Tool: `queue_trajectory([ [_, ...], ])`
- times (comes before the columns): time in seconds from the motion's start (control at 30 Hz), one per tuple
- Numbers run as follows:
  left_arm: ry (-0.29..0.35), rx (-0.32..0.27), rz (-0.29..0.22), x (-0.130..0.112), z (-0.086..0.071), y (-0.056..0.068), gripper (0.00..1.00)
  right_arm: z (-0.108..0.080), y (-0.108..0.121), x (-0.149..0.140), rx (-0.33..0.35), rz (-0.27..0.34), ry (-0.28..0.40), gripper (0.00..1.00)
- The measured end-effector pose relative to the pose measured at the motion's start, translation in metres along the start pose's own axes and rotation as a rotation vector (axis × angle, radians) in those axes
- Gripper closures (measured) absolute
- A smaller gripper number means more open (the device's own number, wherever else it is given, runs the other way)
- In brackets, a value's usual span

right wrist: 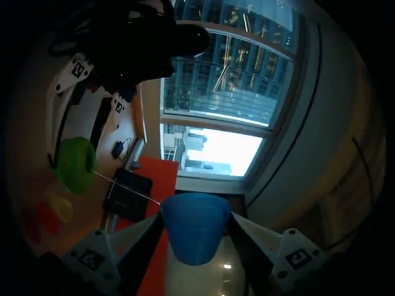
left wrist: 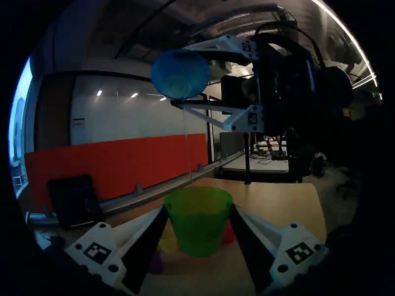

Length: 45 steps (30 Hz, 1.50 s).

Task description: Pour water

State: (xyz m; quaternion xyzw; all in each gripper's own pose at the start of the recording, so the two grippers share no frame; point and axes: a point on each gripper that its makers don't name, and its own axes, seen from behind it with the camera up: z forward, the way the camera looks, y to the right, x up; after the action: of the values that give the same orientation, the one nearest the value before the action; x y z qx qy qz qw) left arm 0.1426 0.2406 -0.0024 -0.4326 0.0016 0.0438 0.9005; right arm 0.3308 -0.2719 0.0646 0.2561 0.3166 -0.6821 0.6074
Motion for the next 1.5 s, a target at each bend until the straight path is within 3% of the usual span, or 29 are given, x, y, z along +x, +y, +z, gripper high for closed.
queue_trajectory([
  [0.47, 0.008, 0.006, -0.001, 0.003, 0.001, -0.002, 0.14, -0.002, -0.003, 0.018, 0.0, -0.095, 0.023, 0.1],
  [0.67, 0.011, 0.008, 0.003, 0.005, -0.001, -0.001, 0.14, -0.002, -0.005, 0.017, -0.005, -0.042, 0.014, 0.1],
  [0.83, 0.019, 0.009, 0.008, 0.009, -0.002, -0.001, 0.14, -0.002, -0.005, 0.009, -0.012, 0.11, -0.004, 0.1],
  [1.2, 0.02, 0.019, 0.022, 0.011, -0.003, -0.003, 0.14, -0.011, -0.004, 0.0, -0.018, 0.558, -0.003, 0.1],
  [1.5, 0.022, 0.027, 0.039, 0.014, -0.005, -0.006, 0.14, -0.019, -0.011, 0.014, -0.003, 0.904, 0.009, 0.1],
])
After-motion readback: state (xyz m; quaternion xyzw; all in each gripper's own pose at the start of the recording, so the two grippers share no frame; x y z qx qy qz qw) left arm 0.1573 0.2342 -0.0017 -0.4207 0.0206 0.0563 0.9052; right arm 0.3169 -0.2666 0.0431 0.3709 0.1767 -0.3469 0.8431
